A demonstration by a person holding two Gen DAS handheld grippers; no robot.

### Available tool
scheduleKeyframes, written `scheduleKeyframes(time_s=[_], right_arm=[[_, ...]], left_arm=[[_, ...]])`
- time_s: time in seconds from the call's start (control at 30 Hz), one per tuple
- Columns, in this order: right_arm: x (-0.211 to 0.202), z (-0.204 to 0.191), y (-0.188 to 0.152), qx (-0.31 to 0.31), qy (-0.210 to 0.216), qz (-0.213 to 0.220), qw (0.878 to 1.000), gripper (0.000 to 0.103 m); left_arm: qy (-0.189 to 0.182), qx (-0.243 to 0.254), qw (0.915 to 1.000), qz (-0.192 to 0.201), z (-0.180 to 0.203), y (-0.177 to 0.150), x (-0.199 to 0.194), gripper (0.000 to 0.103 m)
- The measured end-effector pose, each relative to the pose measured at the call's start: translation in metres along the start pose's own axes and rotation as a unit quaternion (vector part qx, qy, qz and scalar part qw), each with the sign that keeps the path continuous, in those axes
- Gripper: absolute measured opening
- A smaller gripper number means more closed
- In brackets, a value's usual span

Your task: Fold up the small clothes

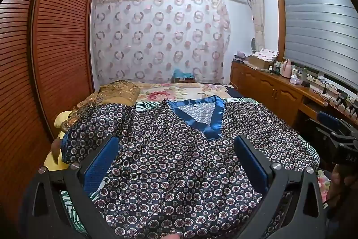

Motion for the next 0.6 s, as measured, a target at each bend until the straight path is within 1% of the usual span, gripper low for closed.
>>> scheduleKeyframes(time_s=[0.03,0.43,0.47,0.6], right_arm=[[0.0002,0.0001,-0.0001,0.001,0.0,-0.001,1.0,0.103],[0.0,0.0007,-0.002,0.001,-0.001,0.001,1.0,0.103],[0.0006,0.0003,-0.0002,0.001,-0.001,0.002,1.0,0.103],[-0.0001,-0.0004,-0.0002,0.002,0.0,0.002,1.0,0.103]], left_arm=[[0.0,-0.001,1.0,-0.005,-0.0001,-0.0004,0.0005,0.103],[0.0,-0.002,1.0,-0.006,-0.0005,-0.0004,0.0006,0.103],[0.0,-0.002,1.0,-0.006,-0.0031,0.0044,-0.0007,0.103],[0.0,-0.001,1.0,-0.005,-0.0033,0.0049,-0.001,0.103]])
Point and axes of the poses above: each gripper's, at about its wrist camera, not at the fingertips, and x roughly the way its jaws point, z to its right, y to its top, the point moved 6 cm from there along x, roughly the way its jaws point, and after that the axes turned 2 degrees about y, right-handed, at the moved point
